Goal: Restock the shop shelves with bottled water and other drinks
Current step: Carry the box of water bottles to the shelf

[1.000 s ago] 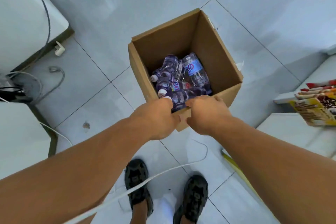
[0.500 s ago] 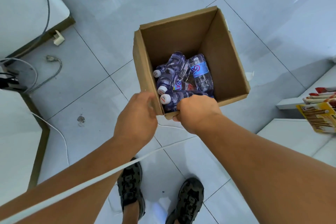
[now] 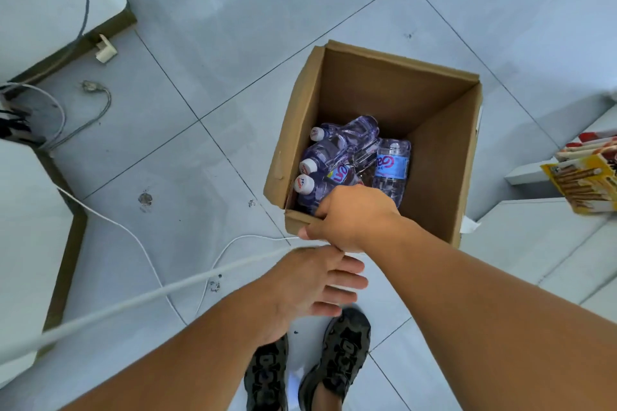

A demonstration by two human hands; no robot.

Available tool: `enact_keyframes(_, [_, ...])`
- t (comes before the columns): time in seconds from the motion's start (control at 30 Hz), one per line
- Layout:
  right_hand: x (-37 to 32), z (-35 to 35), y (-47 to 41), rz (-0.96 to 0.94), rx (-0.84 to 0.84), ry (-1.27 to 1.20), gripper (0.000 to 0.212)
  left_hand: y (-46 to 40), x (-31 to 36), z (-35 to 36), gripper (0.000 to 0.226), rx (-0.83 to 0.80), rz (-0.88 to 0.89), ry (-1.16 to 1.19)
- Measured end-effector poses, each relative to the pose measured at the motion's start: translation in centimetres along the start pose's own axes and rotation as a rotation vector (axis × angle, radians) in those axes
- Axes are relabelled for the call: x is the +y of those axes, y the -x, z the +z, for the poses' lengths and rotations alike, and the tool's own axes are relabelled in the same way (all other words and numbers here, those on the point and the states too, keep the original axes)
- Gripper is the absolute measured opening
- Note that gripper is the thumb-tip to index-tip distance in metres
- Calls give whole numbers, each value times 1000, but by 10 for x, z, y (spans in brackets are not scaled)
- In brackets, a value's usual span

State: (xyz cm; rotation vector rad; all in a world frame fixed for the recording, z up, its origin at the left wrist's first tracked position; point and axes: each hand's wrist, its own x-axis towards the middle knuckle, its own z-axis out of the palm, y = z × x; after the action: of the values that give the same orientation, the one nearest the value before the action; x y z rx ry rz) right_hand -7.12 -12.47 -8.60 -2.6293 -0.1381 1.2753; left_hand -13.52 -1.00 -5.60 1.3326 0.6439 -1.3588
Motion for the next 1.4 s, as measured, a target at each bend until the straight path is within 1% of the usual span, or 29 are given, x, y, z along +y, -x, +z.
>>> enact_keyframes(0.07, [4, 5, 3, 17, -16, -24, 39, 4, -5, 5, 52, 61, 15, 119])
enact_keyframes(0.1, [6, 8, 4, 22, -18, -21, 36, 6, -7, 5, 57, 120, 29, 201])
enact_keyframes(0.17, [8, 16, 9, 28, -15, -12, 41, 6, -8, 1, 59, 318, 68, 379])
enact_keyframes(0.23, [7, 23, 14, 35, -24, -3, 50, 5, -4, -9, 53, 534, 135, 524])
enact_keyframes(0.27, [7, 27, 18, 40, -30, 3, 56, 4, -2, -12, 49, 617, 173, 533])
enact_keyframes(0.3, [6, 30, 20, 45, -32, 9, 60, 3, -1, -14, 47, 682, 205, 458])
enact_keyframes(0.37, [4, 35, 24, 46, -20, 10, 57, 1, -6, -13, 45, 771, 246, 107])
enact_keyframes(0.43, [2, 40, 28, 31, 6, -3, 53, 1, -16, -5, 44, 807, 254, -201])
enact_keyframes(0.53, [3, 50, 37, 8, 30, -32, 55, -10, -33, -1, 50, 875, 206, -445])
enact_keyframes(0.57, [3, 54, 40, 4, 23, -31, 57, -14, -37, -3, 52, 884, 166, -494])
enact_keyframes(0.6, [4, 60, 45, -1, 11, -21, 60, -18, -41, -4, 49, 880, 142, -540])
enact_keyframes(0.63, [5, 67, 50, -6, -9, -5, 61, -21, -47, -6, 42, 865, 134, -574])
enact_keyframes(0.7, [9, 81, 61, -27, -50, 40, 62, -22, -62, -6, 28, 804, 144, -602])
enact_keyframes(0.8, [15, 100, 80, -65, -67, 63, 60, -17, -93, 2, 20, 755, 179, -603])
enact_keyframes(0.87, [17, 112, 92, -83, -70, 114, 54, -11, -111, 8, 19, 761, 170, -620])
enact_keyframes(0.97, [22, 135, 100, -78, -49, 248, 32, -6, -128, 11, 23, 772, 139, -633])
enact_keyframes(1.0, [23, 142, 101, -54, -57, 265, 30, -5, -132, 9, 23, 772, 125, -639])
enact_keyframes(1.1, [23, 153, 107, -1, -145, 230, 36, -1, -143, 2, 26, 738, 78, -682])
enact_keyframes(1.27, [-1, 182, 129, -28, -290, 191, 49, 20, -179, -8, 28, 679, 45, -813])
enact_keyframes(1.4, [-21, 216, 153, -47, -375, 132, 54, 37, -213, -15, 25, 646, 25, -918])
